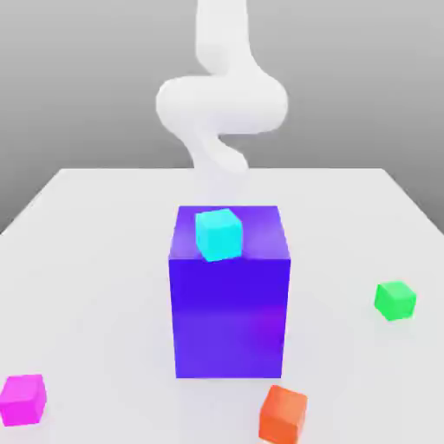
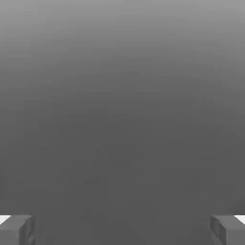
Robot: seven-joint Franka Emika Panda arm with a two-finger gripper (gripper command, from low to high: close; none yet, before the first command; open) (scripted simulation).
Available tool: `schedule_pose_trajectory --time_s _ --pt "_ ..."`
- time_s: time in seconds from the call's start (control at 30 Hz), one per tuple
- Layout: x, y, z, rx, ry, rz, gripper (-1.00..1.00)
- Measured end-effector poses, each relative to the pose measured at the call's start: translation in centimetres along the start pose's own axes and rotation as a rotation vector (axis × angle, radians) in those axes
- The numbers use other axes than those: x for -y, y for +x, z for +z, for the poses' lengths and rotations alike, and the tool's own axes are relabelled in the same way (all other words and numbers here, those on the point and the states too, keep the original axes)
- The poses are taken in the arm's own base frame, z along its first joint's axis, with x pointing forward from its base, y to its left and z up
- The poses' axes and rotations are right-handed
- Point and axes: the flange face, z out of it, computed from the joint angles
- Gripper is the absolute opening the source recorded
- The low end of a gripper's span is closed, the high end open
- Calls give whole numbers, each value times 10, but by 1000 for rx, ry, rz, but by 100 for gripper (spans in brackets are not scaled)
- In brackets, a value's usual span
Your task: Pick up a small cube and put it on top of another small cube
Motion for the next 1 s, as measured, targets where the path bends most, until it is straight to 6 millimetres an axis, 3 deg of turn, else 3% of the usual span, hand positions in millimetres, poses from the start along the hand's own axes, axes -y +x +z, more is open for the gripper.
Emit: schedule_pose_trajectory --time_s 0.27,0.53,0.8,1.0 --pt "-62 37 143 197 -88 -18 0" --pt "-155 41 266 341 -198 -27 0" --pt "-273 23 353 446 -342 -48 0" --pt "-367 2 389 508 -474 -87 0"
